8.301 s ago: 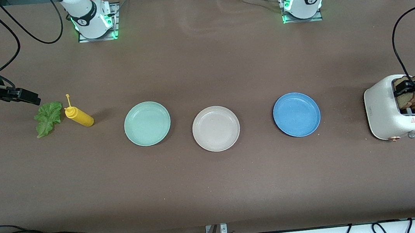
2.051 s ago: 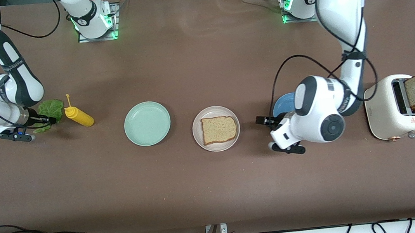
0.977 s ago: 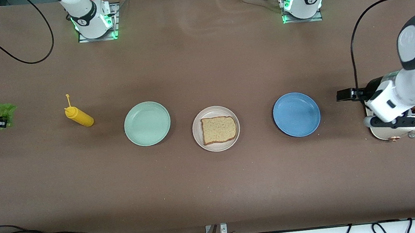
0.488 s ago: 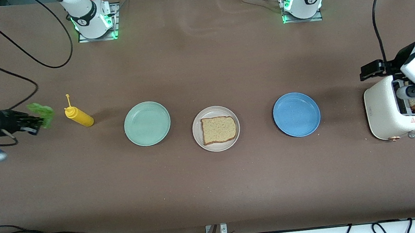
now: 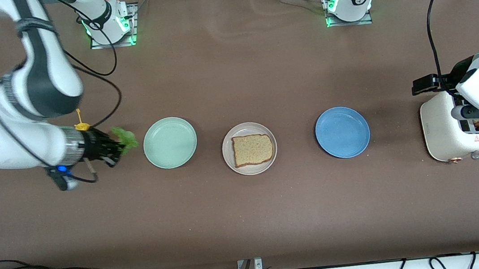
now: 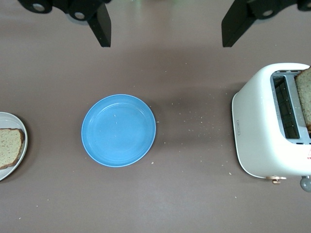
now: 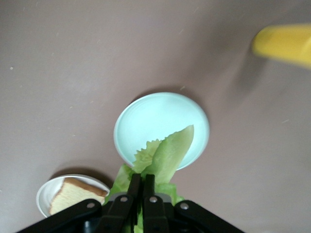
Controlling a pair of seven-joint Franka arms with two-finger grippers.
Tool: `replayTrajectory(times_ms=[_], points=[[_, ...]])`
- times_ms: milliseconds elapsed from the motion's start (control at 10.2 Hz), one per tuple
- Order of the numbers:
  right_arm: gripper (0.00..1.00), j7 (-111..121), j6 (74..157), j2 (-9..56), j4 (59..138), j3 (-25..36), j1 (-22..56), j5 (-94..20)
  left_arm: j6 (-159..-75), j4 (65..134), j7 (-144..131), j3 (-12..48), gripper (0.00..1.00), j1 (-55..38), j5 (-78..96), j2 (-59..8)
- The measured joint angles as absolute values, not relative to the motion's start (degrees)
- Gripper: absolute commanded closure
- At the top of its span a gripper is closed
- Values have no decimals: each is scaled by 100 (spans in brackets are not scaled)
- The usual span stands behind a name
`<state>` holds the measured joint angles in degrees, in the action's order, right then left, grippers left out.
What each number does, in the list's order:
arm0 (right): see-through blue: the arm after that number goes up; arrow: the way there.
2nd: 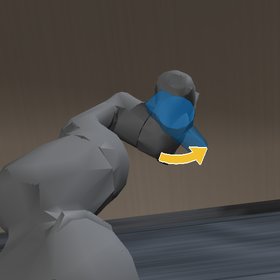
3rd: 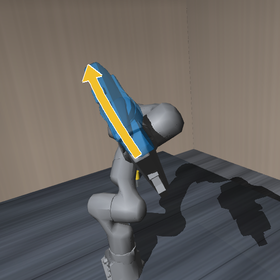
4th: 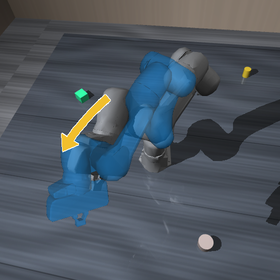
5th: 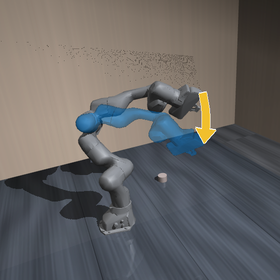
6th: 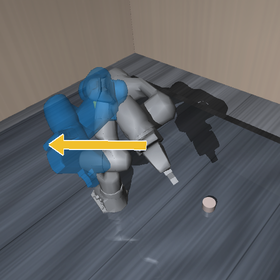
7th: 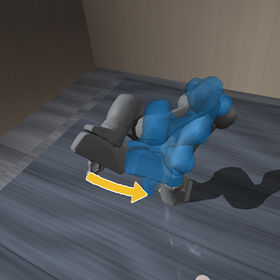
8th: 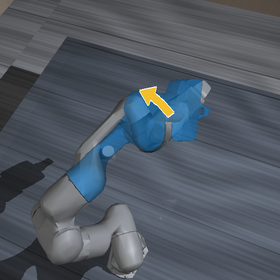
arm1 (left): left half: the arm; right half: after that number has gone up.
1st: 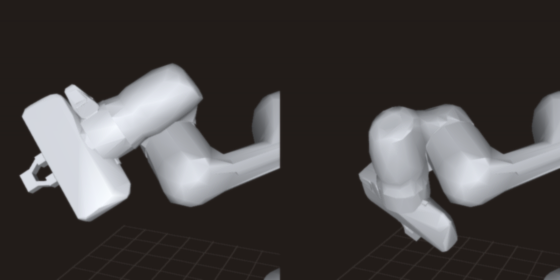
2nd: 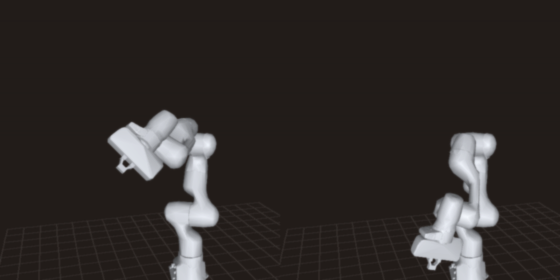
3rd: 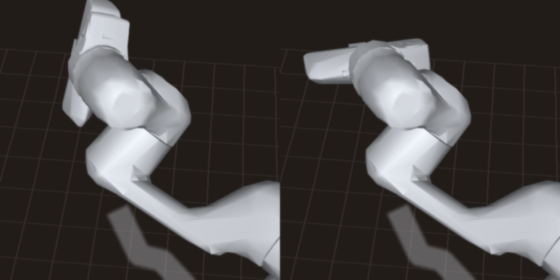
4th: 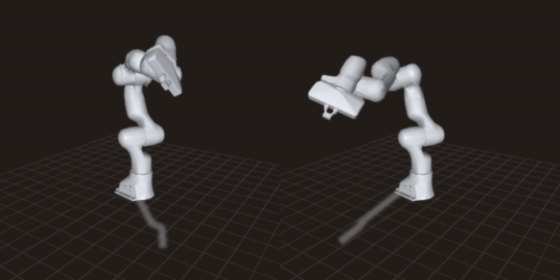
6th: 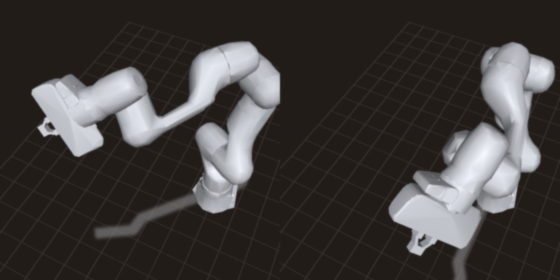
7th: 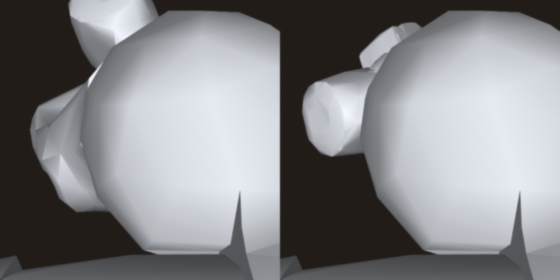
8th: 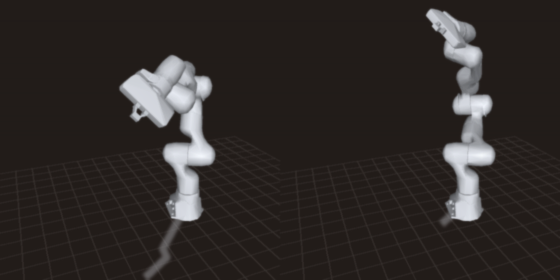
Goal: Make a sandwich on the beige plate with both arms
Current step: 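Carry the lettuce leaf with the right gripper over the beige plate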
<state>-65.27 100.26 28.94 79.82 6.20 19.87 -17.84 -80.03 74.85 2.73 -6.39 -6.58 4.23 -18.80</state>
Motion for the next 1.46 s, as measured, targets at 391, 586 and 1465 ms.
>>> replayTrajectory(times_ms=[391,586,1465], points=[[100,-7669,11207,3581,7949,620,2993,-1785,-8003,7486,273,-640,0,-656,423,-1910],[100,-7904,11769,3795,7936,623,3324,-1785,-8003,7486,273,-639,0,-656,423,-1921],[100,-8174,13199,4607,7813,631,4399,-478,-8003,7486,273,-649,0,-643,423,-1922]])
